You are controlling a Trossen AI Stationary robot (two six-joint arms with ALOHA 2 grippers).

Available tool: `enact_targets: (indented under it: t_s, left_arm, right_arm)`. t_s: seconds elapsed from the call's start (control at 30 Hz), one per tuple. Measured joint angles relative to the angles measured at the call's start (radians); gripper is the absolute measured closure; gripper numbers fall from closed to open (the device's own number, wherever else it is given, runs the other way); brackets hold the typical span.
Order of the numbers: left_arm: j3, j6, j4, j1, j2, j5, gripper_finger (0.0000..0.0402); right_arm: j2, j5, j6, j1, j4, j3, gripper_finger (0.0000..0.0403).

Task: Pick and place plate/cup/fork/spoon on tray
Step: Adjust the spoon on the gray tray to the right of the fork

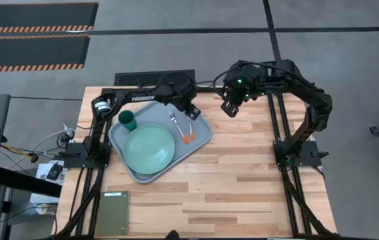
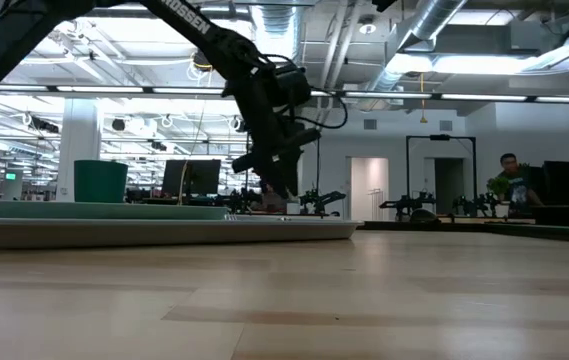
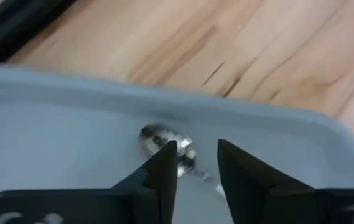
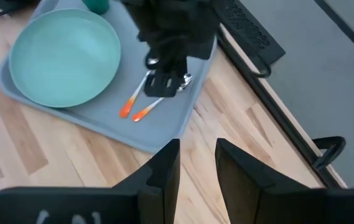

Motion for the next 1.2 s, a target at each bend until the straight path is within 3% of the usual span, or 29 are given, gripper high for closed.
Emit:
enact_targets:
  t_s: [0.1, 0.2, 0.53, 0.73, 0.97, 1.2]
  left_arm:
    - [-0.001, -0.028, -0.045, 0.02, 0.001, 0.002, 0.0308]
    - [0.0, -0.035, -0.072, 0.05, 0.001, 0.03, 0.029]
    - [-0.01, -0.096, -0.037, 0.081, 0.043, 0.119, 0.015]
    - [-0.011, -0.137, -0.018, 0.036, 0.07, 0.039, 0.0105]
    - [-0.011, -0.169, 0.033, 0.02, 0.082, -0.003, 0.0103]
    - [-0.01, -0.179, 0.045, 0.034, 0.091, -0.002, 0.016]
  right_arm:
    - [-0.007, -0.008, -0.004, 0.008, 0.0, 0.0, 0.0276]
    - [-0.008, -0.014, -0.006, 0.017, 0.0, 0.0, 0.0276]
    - [-0.012, -0.016, -0.013, 0.016, 0.0, 0.0, 0.0276]
    - [-0.012, -0.017, -0.014, 0.016, -0.001, 0.0, 0.0276]
    - [-0.012, -0.017, -0.015, 0.016, 0.0, 0.0, 0.0276]
    - [-0.012, -0.017, -0.016, 0.023, 0.0, 0.0, 0.0276]
